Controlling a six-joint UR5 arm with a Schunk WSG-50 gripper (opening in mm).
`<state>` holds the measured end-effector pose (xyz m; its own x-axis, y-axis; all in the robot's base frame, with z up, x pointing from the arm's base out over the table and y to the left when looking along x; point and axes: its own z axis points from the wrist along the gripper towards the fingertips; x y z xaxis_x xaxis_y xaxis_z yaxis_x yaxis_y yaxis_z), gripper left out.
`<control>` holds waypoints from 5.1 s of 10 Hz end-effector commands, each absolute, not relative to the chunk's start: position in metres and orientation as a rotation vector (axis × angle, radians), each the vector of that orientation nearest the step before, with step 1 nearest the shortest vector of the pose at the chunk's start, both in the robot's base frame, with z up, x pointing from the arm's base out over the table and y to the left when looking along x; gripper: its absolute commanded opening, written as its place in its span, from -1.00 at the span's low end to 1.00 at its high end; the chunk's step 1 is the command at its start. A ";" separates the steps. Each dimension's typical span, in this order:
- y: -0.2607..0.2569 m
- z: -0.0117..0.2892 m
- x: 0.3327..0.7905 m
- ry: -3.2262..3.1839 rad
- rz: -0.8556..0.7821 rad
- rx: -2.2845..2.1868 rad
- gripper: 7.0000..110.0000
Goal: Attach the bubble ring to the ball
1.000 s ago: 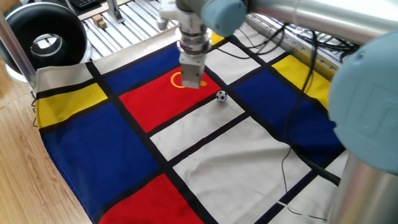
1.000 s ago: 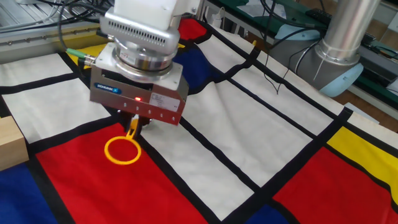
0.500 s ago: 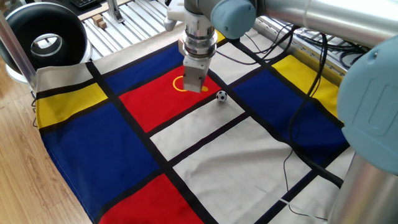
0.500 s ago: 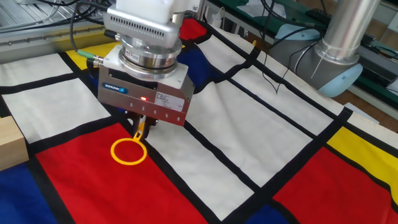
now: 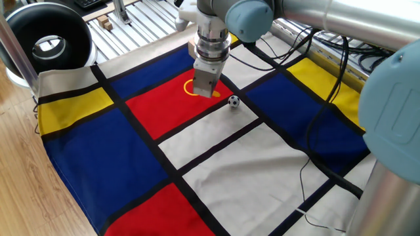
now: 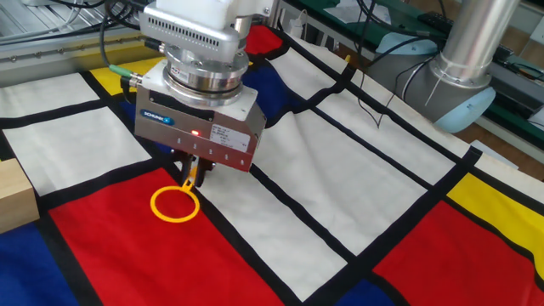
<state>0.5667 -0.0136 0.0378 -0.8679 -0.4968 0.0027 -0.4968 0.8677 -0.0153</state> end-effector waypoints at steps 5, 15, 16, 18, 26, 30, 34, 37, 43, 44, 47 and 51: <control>-0.067 0.051 0.492 3.134 0.016 -0.659 -1.00; -0.071 0.019 0.487 3.133 0.061 -0.585 -1.00; -0.069 0.017 0.489 3.131 0.058 -0.580 -1.00; -0.068 0.015 0.489 3.139 0.043 -0.578 -1.00; -0.074 0.010 0.481 3.181 0.022 -0.605 -1.00; -0.076 0.005 0.481 3.178 0.033 -0.612 -1.00; -0.071 0.004 0.484 3.166 0.067 -0.634 -1.00; -0.074 0.001 0.485 3.162 0.061 -0.641 -1.00; -0.074 -0.002 0.483 3.155 0.080 -0.675 -0.71; -0.073 -0.002 0.484 3.154 0.083 -0.678 -0.71; -0.069 -0.001 0.484 3.153 0.100 -0.678 -0.71; -0.072 0.011 0.485 3.178 0.039 -0.706 -0.71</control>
